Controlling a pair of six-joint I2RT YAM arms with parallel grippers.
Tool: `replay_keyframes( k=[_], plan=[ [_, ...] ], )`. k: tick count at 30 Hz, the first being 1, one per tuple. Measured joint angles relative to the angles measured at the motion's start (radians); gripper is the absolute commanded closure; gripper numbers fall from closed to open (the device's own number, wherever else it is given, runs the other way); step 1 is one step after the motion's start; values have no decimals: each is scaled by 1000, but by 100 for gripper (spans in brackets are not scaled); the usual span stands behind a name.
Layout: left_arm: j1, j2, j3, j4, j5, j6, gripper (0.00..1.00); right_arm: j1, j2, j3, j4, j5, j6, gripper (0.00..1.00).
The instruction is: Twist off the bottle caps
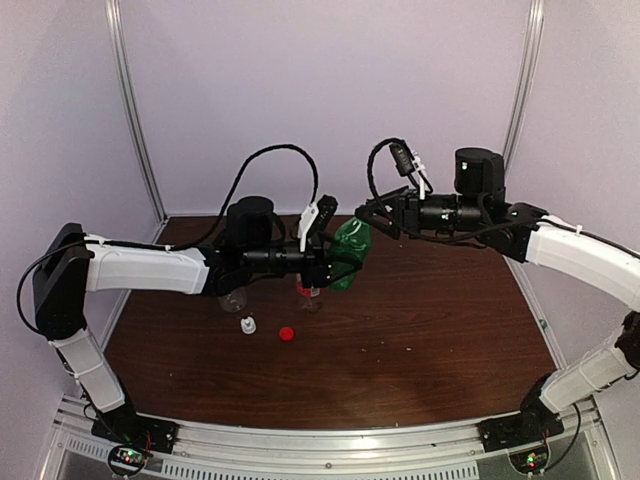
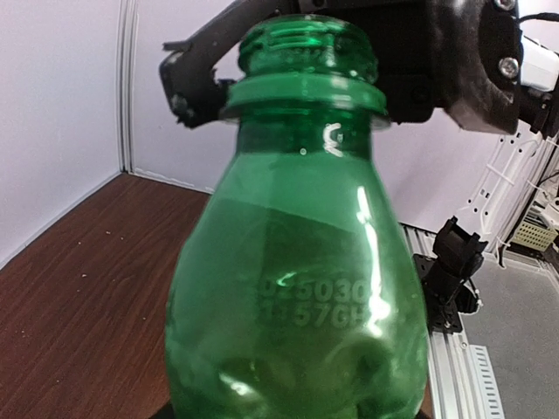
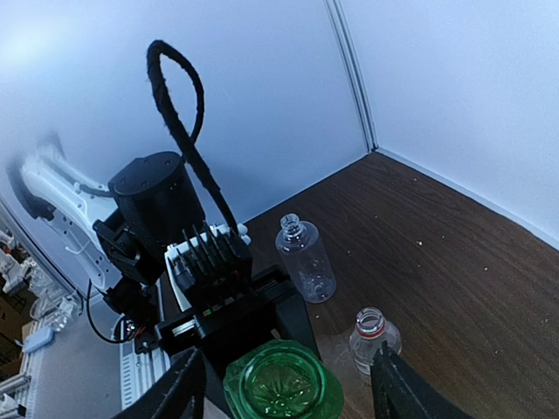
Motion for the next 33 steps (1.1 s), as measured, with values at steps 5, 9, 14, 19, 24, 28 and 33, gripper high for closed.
replay_keyframes(
  k=[5, 9, 14, 19, 24, 28, 33],
  plan=[
    [0, 0, 0, 5, 5, -6, 72, 7, 40, 12, -6, -5, -10, 48],
    [0, 0, 0, 5, 5, -9, 72, 16, 51, 18, -6, -11, -13, 54],
    [0, 0, 0, 11, 4, -10, 70, 23, 51, 19, -5, -16, -13, 77],
    [-3, 0, -2, 2, 5, -10, 62, 27, 51, 19, -12, -15, -23, 98],
    [-3, 0, -4, 2, -8, -9, 25, 28, 51, 19, -16, 8, -30, 100],
    [-4, -7, -19, 0, -49, -4, 2, 27, 50, 19, -44, 92, -44, 100],
    [-4, -40, -45, -44, -119, 3, 2, 0, 50, 19, -87, 219, -64, 100]
  ],
)
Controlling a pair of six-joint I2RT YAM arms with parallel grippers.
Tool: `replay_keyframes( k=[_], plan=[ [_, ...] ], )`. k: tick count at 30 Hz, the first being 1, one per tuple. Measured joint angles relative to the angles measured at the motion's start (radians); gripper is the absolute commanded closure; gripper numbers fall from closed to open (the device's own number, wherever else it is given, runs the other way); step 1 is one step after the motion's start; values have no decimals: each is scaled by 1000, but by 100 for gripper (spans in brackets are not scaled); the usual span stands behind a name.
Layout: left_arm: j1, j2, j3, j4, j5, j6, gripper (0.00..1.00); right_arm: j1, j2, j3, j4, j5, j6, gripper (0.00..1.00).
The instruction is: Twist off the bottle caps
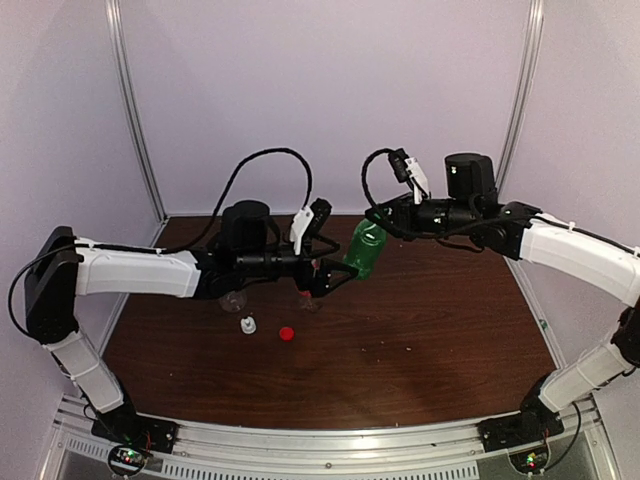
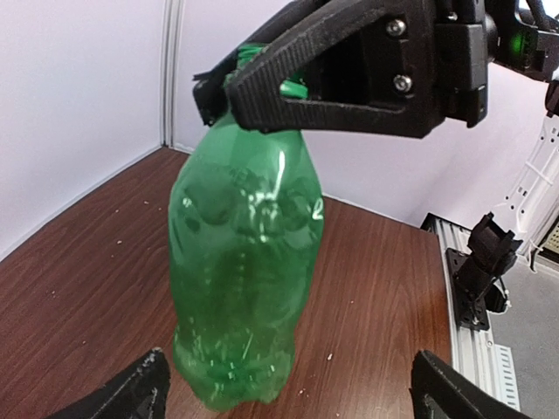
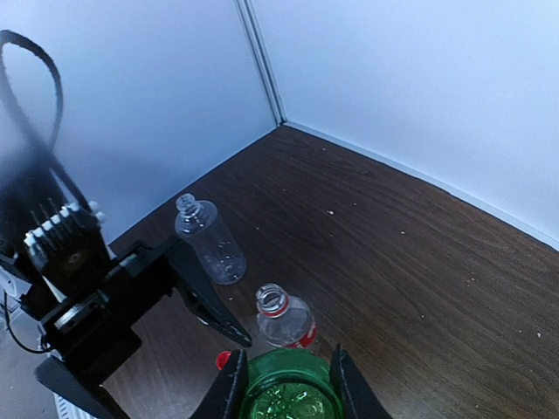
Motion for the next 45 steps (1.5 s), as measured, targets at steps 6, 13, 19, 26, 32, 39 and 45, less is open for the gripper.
replay_keyframes(
  k=[6, 13, 19, 26, 32, 39, 45],
  plan=[
    [0, -80, -32, -72, -75, 13, 3, -13, 23, 8, -30, 143, -36, 100],
    [0, -203, -97, -132, -209, 28, 2, -13, 156, 20, -30, 251, -63, 99],
    [0, -285, -122, -194, -332, 39, 2, -13, 216, 6, -18, 284, -79, 97],
    [0, -335, -130, -238, -431, 46, 2, 1, 224, -49, 28, 307, -89, 91],
    [2, -353, -137, -277, -498, 49, 2, 24, 256, -77, 50, 316, -91, 86],
    [2, -396, -141, -311, -552, 61, 2, 39, 272, -89, 65, 333, -107, 78],
    [6, -430, -146, -322, -592, 73, 2, 45, 272, -118, 92, 340, -112, 72]
  ],
)
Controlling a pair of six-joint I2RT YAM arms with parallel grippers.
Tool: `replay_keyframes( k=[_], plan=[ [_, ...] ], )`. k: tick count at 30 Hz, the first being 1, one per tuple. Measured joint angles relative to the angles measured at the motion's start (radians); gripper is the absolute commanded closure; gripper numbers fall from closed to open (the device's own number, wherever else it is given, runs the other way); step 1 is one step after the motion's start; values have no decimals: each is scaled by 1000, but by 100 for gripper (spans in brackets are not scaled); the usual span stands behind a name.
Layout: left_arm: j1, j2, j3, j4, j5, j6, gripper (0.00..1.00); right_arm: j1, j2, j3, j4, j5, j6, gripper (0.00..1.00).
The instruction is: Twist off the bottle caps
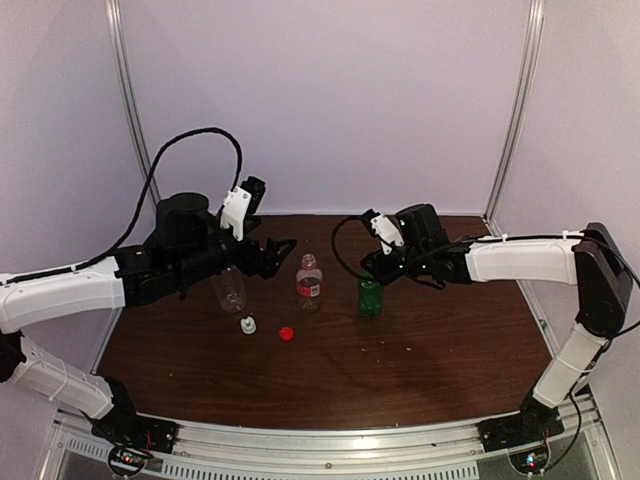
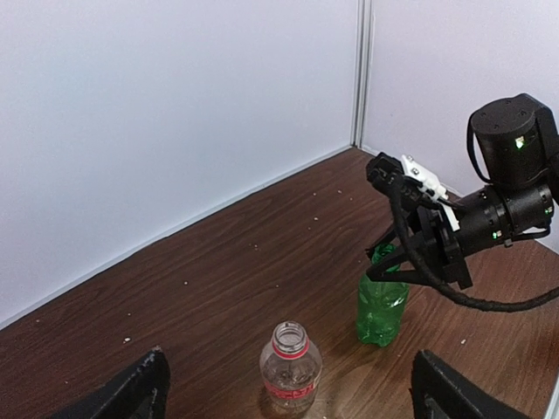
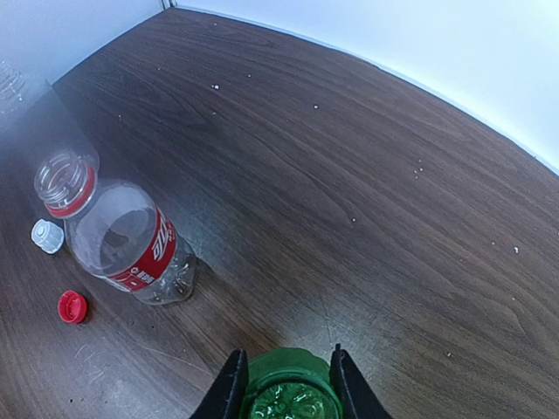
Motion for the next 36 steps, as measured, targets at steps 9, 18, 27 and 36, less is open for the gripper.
replay_keyframes(
  k=[9, 18, 27, 36],
  plan=[
    [3, -29, -12, -18, -39, 12, 2, 8, 0, -11, 17, 10, -11, 49],
    [10, -68, -17, -51, -76, 31, 2, 10, -34, -25, -10, 15, -21, 34],
    [14, -124, -29, -70, -129, 46, 2, 10, -132, -26, -48, 11, -16, 19],
    [24, -175, -38, -121, -222, 51, 2, -13, -320, -60, -115, 42, 34, 0]
  ],
)
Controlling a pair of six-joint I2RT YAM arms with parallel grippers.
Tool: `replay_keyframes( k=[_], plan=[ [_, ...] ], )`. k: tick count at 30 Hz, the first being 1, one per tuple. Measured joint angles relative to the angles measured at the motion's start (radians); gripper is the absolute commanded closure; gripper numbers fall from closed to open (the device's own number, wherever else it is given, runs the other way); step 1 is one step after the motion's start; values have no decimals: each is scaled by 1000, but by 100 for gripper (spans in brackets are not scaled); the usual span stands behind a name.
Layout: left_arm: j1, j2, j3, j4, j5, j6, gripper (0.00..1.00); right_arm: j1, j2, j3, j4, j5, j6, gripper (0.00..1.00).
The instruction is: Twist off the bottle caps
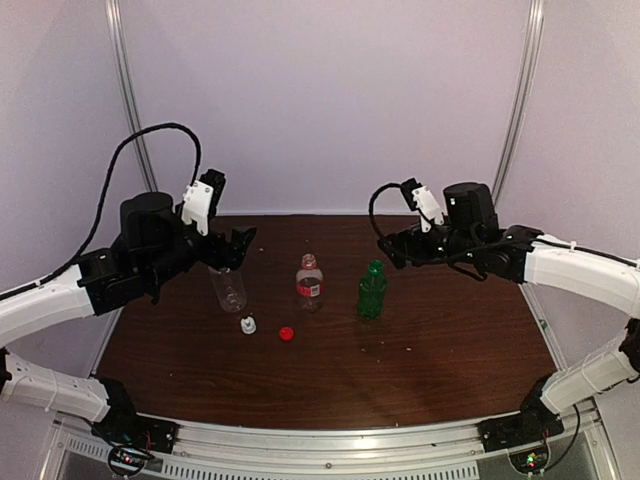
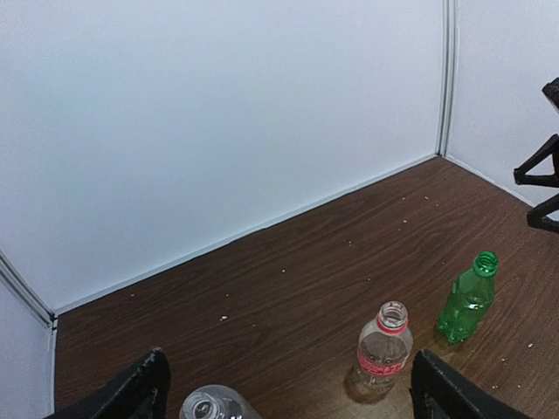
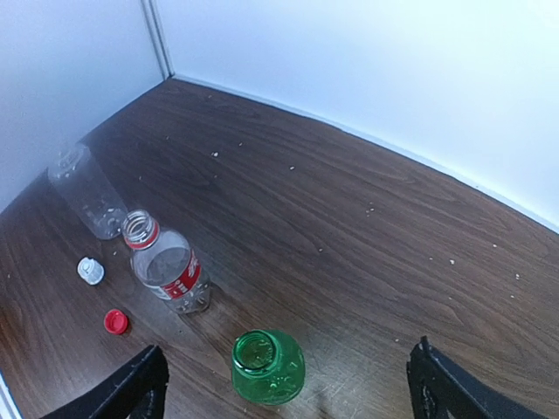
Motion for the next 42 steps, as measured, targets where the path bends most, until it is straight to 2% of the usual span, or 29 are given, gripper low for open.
replay_keyframes(
  k=[7, 17, 29, 42],
  plan=[
    [73, -87, -3, -77, -26, -12, 2, -65, -135, -1, -76, 100, 22, 0],
    [283, -197, -3, -163, 64, -54, 2, -103, -257, -6, -127, 188, 14, 0],
    [293, -267, -92, -138, 107, -34, 2, -103, -321, -77, -123, 219, -6, 0],
    [293, -270, -95, -122, 115, -26, 2, -103, -325, -87, -118, 220, -6, 0]
  ],
)
